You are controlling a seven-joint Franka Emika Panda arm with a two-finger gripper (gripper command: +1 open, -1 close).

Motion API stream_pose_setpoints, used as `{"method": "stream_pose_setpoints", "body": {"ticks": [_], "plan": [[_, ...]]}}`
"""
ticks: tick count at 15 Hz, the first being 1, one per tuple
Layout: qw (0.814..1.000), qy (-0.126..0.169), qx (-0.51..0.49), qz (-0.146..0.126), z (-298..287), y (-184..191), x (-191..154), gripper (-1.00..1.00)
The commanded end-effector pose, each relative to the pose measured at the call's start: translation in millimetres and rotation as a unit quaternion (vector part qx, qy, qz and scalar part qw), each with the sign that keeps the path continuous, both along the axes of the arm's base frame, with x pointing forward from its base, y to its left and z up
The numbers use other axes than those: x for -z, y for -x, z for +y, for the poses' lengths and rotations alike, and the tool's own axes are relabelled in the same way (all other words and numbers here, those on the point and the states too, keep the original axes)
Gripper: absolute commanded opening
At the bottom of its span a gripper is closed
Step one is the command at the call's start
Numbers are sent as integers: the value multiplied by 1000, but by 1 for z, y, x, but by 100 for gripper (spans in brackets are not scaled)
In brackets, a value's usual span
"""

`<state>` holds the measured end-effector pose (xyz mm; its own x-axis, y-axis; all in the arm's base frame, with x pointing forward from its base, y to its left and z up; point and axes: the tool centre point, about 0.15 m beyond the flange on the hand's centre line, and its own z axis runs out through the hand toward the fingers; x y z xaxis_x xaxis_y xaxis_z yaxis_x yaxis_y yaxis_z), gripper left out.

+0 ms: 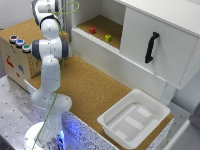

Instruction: Take the purple block and turn it right

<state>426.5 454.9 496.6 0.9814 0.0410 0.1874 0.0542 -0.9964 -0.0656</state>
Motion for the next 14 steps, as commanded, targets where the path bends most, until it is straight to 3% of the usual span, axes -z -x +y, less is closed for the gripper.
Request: {"method": "stream_pose_setpoints", "body": {"ticks": [1,5,7,10,14], "plan": [[998,36,-29,-36,1,29,-34,100],[994,67,-88,-14,12,67,-54,100],[986,92,-139,-16,6,83,-68,100],[969,85,-230,-28,-6,115,-75,100],[920,55,-386,-42,-11,180,-78,100]]}}
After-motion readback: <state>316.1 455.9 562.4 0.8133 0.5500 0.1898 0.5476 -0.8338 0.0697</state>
